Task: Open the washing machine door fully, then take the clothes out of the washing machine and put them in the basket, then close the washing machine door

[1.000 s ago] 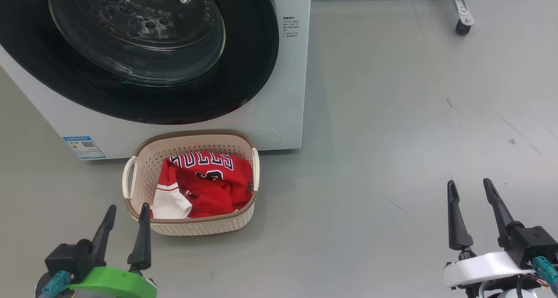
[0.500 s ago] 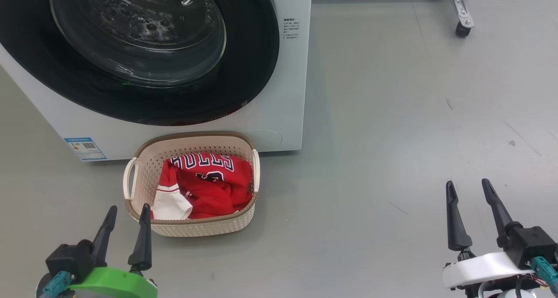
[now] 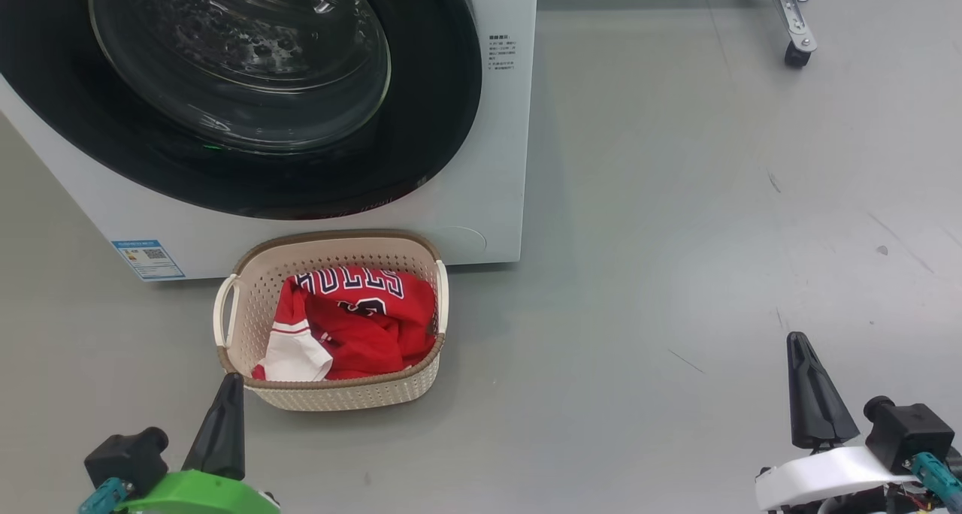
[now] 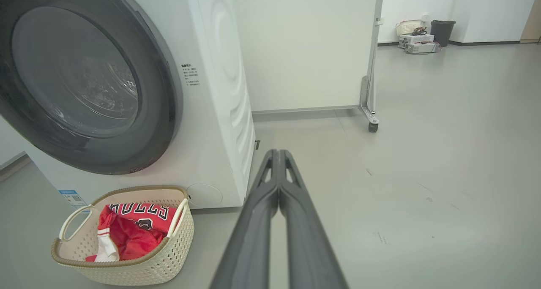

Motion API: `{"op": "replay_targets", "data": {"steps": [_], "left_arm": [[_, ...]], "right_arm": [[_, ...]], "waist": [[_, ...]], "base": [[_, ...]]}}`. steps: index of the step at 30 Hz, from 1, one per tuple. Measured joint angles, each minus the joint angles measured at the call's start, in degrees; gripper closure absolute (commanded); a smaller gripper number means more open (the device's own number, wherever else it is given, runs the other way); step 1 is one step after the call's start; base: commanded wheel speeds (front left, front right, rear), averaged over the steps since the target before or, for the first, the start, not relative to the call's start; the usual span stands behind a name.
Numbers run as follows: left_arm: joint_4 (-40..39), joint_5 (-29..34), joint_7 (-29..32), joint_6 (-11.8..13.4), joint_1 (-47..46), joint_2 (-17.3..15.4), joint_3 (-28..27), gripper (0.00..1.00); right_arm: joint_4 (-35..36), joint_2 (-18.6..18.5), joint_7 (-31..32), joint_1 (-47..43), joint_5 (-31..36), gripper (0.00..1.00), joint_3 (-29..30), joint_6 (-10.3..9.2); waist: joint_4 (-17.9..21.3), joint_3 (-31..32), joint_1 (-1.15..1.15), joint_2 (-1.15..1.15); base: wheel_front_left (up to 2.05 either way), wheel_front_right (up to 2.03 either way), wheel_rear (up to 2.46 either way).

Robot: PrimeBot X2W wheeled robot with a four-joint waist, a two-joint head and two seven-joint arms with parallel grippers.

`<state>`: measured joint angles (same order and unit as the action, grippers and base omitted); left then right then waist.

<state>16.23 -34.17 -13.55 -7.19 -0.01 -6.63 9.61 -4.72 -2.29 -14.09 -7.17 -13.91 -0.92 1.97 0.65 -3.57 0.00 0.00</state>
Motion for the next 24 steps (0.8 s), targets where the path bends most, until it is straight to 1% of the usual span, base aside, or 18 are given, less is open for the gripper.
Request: {"op": "replay_targets", "data": {"steps": [6,13,24], "left_arm": [[-0.10,-4.31,1.15,0.00,0.00,0.32,-0.59,1.00],[-0.19,-8.26,2.43,0.00,0.00,0.53,-1.64,1.00],[-0.34,-14.96,4.76,0.00,-0.01,0.77,-2.98,1.00]], "right_arm": [[-0.01,0.00,0.75,0.01,-5.15,1.00,-0.03,0.48],[-0.58,0.00,2.32,0.16,-13.07,1.00,0.48,0.76],[-1.67,0.02,4.57,1.15,-21.60,1.00,1.32,1.01]], "waist": [[-0.04,0.20,0.00,0.00],[-0.11,0.44,0.00,0.00],[-0.19,0.82,0.00,0.00]], "base": [[0.00,0.00,0.00],[0.00,0.00,0.00],[0.00,0.00,0.00]]}}
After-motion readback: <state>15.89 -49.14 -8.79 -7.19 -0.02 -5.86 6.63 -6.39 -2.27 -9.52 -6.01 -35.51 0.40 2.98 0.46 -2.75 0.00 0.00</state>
